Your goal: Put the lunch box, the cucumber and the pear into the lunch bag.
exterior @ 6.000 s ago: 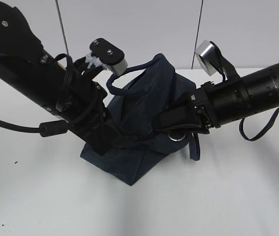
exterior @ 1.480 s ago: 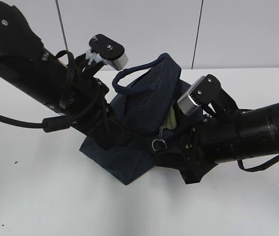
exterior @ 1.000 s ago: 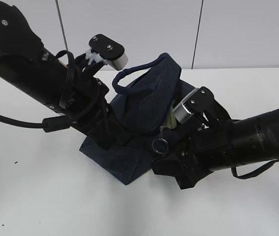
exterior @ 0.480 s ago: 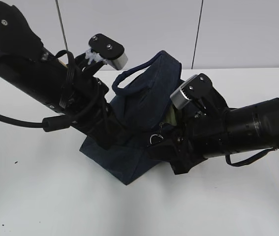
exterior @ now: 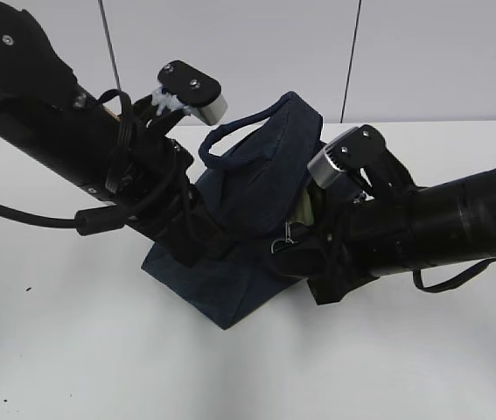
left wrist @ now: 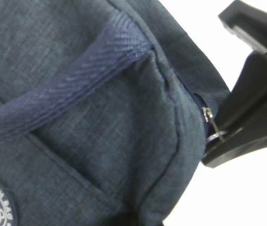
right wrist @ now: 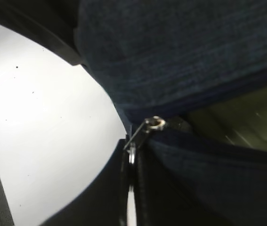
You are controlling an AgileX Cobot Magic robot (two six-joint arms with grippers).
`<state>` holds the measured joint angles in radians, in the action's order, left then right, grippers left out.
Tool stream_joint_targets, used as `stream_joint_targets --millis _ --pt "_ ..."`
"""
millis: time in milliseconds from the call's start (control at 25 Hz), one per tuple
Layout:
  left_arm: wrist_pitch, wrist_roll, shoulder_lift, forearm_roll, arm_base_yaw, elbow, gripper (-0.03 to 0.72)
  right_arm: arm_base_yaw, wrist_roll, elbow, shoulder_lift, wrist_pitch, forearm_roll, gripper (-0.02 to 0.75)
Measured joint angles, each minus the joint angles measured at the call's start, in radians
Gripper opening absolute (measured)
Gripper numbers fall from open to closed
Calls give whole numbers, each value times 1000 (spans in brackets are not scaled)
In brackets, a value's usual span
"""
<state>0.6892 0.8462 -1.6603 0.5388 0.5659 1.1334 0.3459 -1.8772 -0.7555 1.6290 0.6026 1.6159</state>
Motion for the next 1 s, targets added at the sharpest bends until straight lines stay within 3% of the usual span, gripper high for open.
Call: stream_joint_targets --millis 200,1000 --pt "1 0 0 0 0 0 -4 0 148 0 -101 -59 -153 6" --pt "12 -4 0 -15 0 0 -15 4 316 -111 -126 -109 -339 6"
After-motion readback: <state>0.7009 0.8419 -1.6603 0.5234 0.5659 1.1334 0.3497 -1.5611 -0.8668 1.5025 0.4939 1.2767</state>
